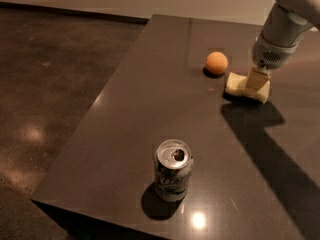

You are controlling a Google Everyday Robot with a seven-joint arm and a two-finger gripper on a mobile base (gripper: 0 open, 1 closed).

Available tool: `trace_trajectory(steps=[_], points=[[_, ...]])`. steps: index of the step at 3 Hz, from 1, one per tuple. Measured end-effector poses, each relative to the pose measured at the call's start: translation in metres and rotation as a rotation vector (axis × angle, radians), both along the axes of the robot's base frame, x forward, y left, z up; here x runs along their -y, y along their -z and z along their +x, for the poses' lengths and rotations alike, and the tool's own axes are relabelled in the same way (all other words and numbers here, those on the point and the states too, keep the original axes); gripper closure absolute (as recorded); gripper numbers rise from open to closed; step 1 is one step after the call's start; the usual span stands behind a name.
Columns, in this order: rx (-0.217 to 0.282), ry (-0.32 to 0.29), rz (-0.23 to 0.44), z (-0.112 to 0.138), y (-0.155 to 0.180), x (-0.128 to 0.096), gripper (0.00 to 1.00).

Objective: Move sponge near orange

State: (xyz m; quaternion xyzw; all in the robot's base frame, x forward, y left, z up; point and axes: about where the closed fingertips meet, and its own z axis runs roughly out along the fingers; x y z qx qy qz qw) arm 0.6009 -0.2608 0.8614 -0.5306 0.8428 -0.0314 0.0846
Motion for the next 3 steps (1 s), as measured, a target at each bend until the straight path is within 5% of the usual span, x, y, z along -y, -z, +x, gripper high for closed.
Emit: trace_trajectory(steps=[2,3], points=[[0.001,0.006,0.019,0.0102,0.0032,-0.0034,0.04],[0.001,0.006,0.021,0.0115,0.0047,-0.004,0.0]])
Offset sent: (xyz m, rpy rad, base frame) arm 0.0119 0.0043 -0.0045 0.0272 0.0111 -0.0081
